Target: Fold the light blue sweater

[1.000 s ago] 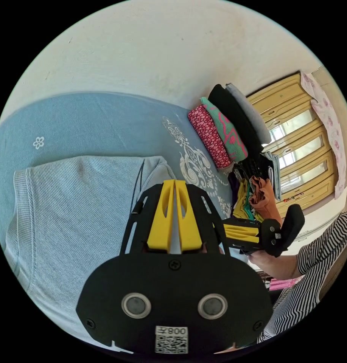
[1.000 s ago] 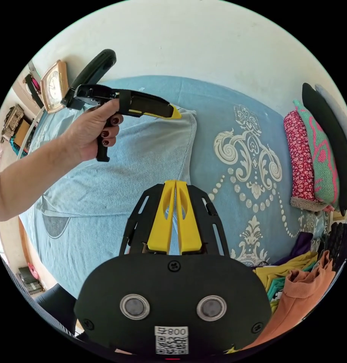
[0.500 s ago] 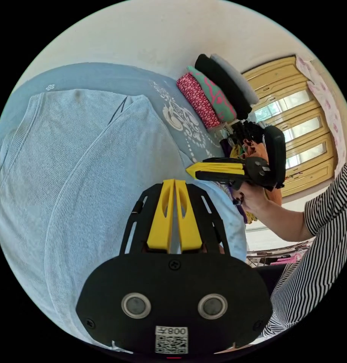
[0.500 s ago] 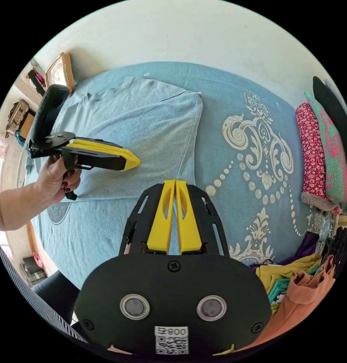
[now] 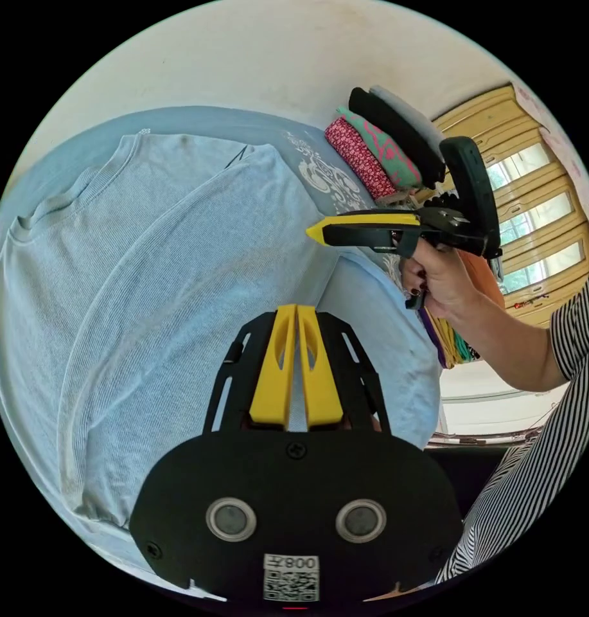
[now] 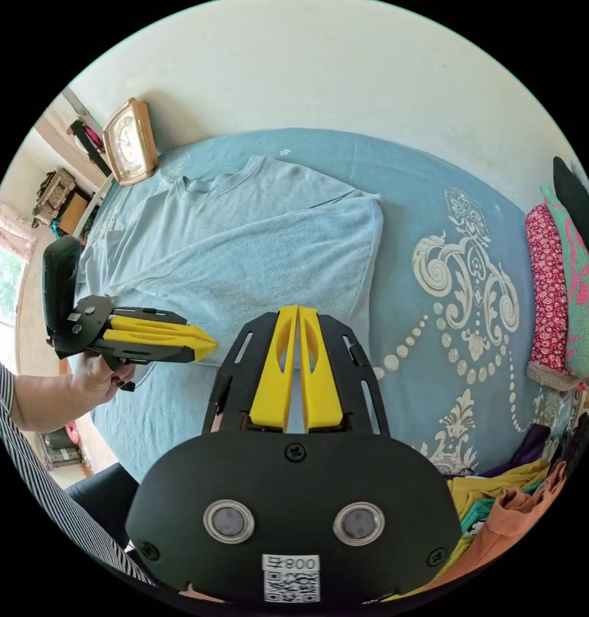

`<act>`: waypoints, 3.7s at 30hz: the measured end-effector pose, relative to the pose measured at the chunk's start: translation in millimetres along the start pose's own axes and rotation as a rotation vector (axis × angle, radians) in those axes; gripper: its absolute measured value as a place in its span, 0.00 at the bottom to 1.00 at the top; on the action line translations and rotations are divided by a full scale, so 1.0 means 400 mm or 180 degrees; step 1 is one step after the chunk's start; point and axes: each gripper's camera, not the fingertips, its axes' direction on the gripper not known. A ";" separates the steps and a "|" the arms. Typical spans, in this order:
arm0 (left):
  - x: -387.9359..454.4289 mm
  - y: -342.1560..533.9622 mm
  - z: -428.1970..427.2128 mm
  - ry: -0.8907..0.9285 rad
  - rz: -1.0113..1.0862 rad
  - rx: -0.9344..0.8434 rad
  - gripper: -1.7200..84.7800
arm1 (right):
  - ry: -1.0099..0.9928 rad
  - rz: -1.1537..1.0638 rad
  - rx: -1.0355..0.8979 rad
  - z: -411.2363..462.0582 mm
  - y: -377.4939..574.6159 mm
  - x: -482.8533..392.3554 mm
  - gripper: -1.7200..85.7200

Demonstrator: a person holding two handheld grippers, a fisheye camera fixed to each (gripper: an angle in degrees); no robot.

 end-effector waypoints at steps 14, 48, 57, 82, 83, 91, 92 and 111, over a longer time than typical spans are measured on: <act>-0.426 0.926 -0.408 -0.0042 -0.2586 0.1708 0.06 | -0.0907 -0.1115 -0.0350 0.108 -0.174 -0.409 0.02; -0.576 1.289 -0.770 -0.0183 -0.1496 0.2666 0.06 | -0.2287 -0.0913 -0.0750 0.322 -0.437 -0.527 0.06; -0.415 1.022 -0.500 -0.0253 -0.1102 0.1503 0.06 | -0.3257 -0.0164 -0.0567 0.376 -0.510 -0.340 0.14; -0.043 0.473 -0.364 -0.0068 -0.0236 0.1287 0.05 | -0.3423 0.0043 -0.0439 0.237 -0.468 0.068 0.07; -0.035 0.455 -0.362 -0.0074 -0.0234 0.1303 0.05 | -0.3434 0.0066 -0.0430 0.235 -0.465 0.077 0.07; -0.003 0.342 -0.370 0.0278 -0.0129 0.1490 0.06 | -0.3610 -0.0381 -0.0256 0.120 -0.511 0.064 0.05; 0.006 0.319 -0.354 0.0283 -0.0087 0.1477 0.06 | -0.3555 -0.0376 -0.0239 0.109 -0.509 0.073 0.05; -0.108 0.170 0.179 0.0850 -0.0339 0.0336 0.10 | -0.1629 0.0624 -0.1069 0.367 -0.373 0.291 0.04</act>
